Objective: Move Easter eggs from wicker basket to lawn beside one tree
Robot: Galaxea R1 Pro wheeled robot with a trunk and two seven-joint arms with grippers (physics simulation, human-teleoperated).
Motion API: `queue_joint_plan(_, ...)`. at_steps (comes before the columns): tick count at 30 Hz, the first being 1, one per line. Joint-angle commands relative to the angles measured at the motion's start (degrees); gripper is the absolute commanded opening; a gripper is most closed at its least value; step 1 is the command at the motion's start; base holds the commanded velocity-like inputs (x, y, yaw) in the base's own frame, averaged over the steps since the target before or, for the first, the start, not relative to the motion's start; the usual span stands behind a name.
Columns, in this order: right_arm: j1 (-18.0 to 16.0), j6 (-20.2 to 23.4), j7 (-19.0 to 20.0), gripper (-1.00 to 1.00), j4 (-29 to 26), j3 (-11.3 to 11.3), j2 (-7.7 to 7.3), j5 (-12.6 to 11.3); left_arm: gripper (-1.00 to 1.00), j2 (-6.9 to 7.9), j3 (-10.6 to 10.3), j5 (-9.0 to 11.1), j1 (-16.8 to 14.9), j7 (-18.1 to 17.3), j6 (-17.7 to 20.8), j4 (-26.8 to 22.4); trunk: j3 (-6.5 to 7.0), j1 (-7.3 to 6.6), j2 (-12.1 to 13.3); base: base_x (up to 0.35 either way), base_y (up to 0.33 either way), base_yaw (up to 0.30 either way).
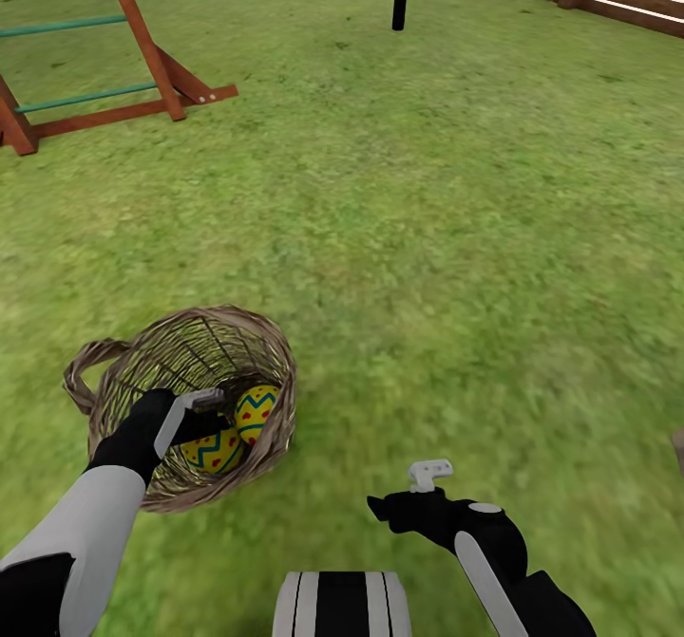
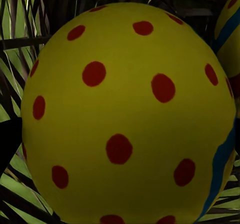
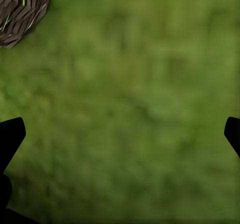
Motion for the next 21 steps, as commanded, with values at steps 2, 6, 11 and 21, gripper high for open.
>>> queue_joint_plan(2,-0.02,0.14,-0.60,1.00,-0.06,0.10,-0.05,-0.60,-1.00,0.00,0.08,-0.12,0.02,0.22,0.24,1.33,-0.04,0.00,-0.01,0.000,0.000,0.000)
queue_joint_plan(6,-0.04,0.14,-0.60,1.00,-0.06,0.11,-0.05,-0.60,-1.00,0.00,0.08,-0.13,0.02,0.17,0.27,1.33,-0.04,0.00,-0.01,0.000,0.000,0.000)
queue_joint_plan(11,-0.04,0.14,-0.60,1.00,-0.06,0.13,-0.05,-0.60,-1.00,0.00,0.08,-0.13,0.02,0.15,0.32,1.33,0.18,-0.03,0.00,0.000,0.000,0.000)
queue_joint_plan(21,-0.03,0.14,-0.60,1.00,-0.06,0.13,-0.05,-0.60,-1.00,0.00,0.00,-0.13,0.02,0.09,0.33,1.33,1.29,-0.15,0.07,0.000,0.000,0.000)
